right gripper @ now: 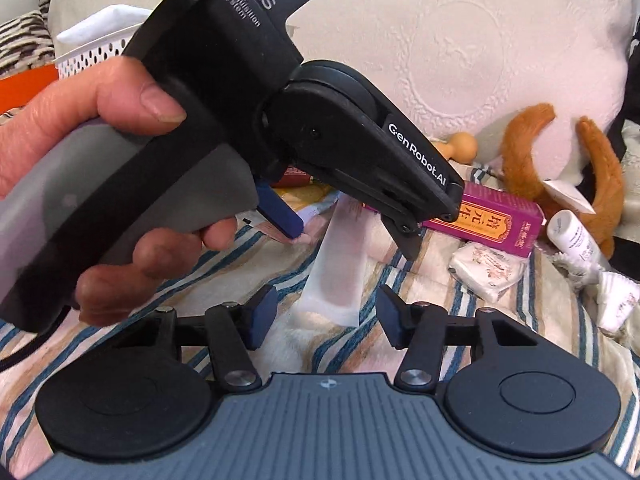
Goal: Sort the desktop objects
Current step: 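Withdraw the open left gripper from the basket back over the items, then close the left gripper on the clear plastic strip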
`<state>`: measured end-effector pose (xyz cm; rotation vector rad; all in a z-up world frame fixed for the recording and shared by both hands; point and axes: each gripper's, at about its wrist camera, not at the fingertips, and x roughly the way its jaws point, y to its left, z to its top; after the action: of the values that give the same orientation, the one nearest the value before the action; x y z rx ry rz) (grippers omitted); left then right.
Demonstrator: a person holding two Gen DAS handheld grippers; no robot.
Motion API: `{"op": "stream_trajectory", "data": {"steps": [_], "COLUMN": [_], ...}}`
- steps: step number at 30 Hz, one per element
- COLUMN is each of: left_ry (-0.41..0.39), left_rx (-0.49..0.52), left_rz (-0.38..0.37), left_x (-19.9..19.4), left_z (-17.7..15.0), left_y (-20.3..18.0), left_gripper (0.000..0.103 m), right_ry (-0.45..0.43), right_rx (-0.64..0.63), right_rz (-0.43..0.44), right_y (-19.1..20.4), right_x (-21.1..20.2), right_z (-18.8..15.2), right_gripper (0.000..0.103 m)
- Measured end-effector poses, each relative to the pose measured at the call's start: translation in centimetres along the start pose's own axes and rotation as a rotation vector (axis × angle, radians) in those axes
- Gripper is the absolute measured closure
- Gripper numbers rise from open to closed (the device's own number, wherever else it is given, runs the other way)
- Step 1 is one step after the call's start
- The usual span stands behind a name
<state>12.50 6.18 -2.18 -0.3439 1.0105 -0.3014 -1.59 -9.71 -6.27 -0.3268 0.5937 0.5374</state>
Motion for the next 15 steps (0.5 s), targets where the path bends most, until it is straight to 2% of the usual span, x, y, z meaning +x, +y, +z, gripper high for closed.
{"op": "stream_trajectory", "data": {"steps": [8,11,15], "left_ry": [0.03,0.036,0.04], "left_rx": [-0.016,-0.039,-0.045], "left_rz": [-0.036,-0.046,-0.041], "left_x": [1.5,1.6,1.7], "left_z": [0.7,1.2,2.1], "left_y": [0.7,1.1,1.8], "left_gripper": [0.006,0.01,0.029], "right_ry": [0.05,0.081,0.12], "right_rx": [-0.043,-0.036,-0.006], "right_rz": [-0.014,-0.013,-0.007], "right_y": [0.3,0.0,-0.8], "right_x": [1.5,2.6,4.1], "right_z": [0.7,1.1,1.8], "right_gripper": [0.044,0.047,0.048]}}
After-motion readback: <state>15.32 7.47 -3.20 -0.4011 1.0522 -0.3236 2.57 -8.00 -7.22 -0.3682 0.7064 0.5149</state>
